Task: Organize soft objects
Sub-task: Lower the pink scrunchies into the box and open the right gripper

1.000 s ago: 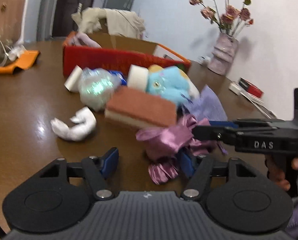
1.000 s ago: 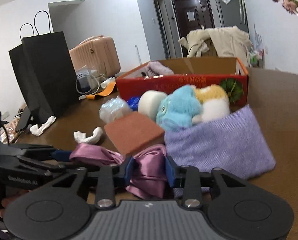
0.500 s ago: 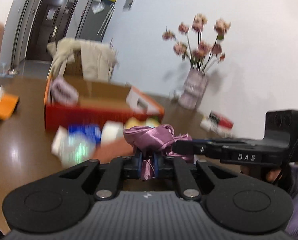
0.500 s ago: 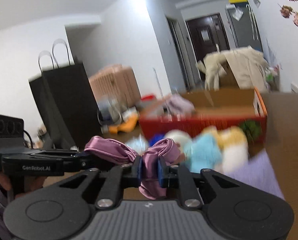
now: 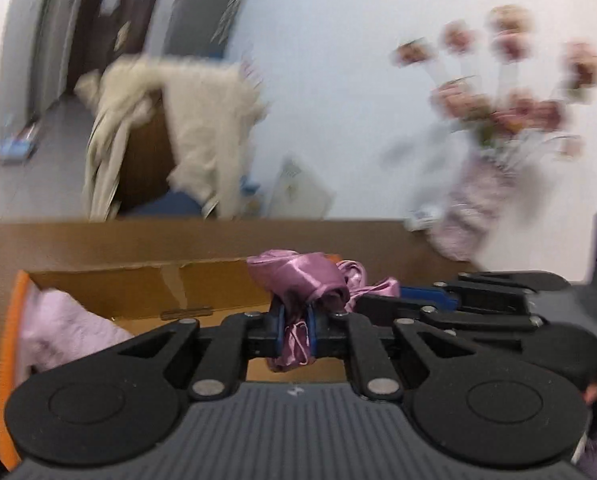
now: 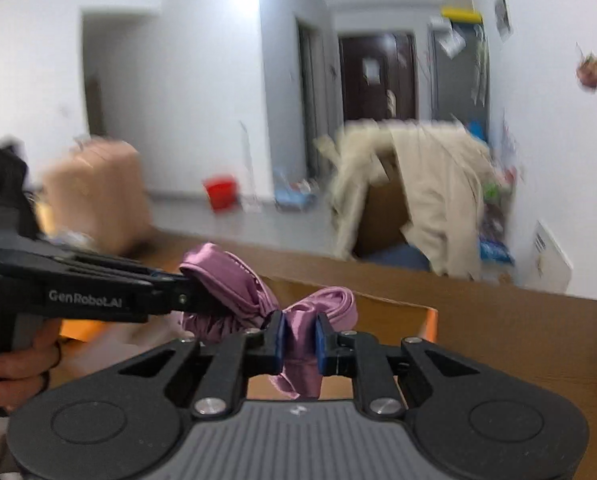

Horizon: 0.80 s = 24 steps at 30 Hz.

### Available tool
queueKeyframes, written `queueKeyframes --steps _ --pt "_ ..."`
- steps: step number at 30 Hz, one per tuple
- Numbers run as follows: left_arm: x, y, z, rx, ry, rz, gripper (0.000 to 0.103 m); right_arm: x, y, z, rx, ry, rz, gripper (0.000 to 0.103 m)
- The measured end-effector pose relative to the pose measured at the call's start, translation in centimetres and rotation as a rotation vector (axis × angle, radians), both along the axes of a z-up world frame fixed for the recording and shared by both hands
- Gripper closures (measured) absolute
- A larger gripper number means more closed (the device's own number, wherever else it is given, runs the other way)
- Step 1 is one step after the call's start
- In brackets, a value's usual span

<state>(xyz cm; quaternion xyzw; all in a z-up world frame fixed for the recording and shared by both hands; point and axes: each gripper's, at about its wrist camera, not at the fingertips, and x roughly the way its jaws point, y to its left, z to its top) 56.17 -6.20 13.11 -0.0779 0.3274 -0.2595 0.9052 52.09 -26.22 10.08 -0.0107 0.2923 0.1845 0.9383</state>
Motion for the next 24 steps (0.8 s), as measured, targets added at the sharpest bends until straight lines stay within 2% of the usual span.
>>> queueKeyframes --steps 2,3,4,5,7,8,9,10,13,15,20,24 --pt "3.8 -1.2 -2.3 -0.004 0.085 0.07 0.09 3.7 0.0 -2.1 -0.048 0.068 -0.034 0.089" --pt "5.3 -1.6 -3.4 -0.003 0.118 0.111 0.084 5.2 -0.1 -3.2 -0.074 0.093 -0.072 0.088" --pt "6.2 -2.0 -4.2 0.021 0.134 0.135 0.077 6.3 -0.2 -4.1 -0.103 0.111 -0.111 0.084" --pt "6.5 -1.9 -4.7 0.048 0.143 0.156 0.067 7.1 -0.2 -4.8 -0.136 0.117 -0.139 0.082" --pt "5.8 -1.2 -4.9 0.069 0.116 0.152 0.062 7.7 -0.4 -5.8 -0.16 0.114 -0.19 0.079" --pt "5.2 -0.8 -4.6 0.071 0.093 0.128 0.055 7.4 -0.6 -5.8 -0.144 0.112 -0.185 0.079" --pt "4.5 -0.4 -3.9 0.086 0.069 0.121 0.047 7.0 -0.8 -5.4 -0.114 0.093 -0.172 0.072" --pt "3.8 0.0 -3.2 0.102 0.047 0.122 0.045 6.6 -0.9 -5.0 -0.105 0.08 -0.162 0.065" --pt "0.8 1.5 0.0 0.113 -0.036 0.111 0.039 4.7 -0.7 -3.1 -0.11 0.019 -0.16 0.063" --pt "-1.1 1.9 2.3 0.109 -0.072 0.118 0.028 3.4 -1.0 -1.4 -0.103 -0.016 -0.147 0.059" --pt "-8.1 3.9 7.0 0.107 -0.183 0.108 0.018 -2.2 -1.9 3.9 -0.05 -0.098 -0.106 0.047" --pt "-14.5 5.6 8.7 0.13 -0.281 0.131 0.016 -8.5 -2.5 7.1 -0.022 -0.176 -0.075 0.037"
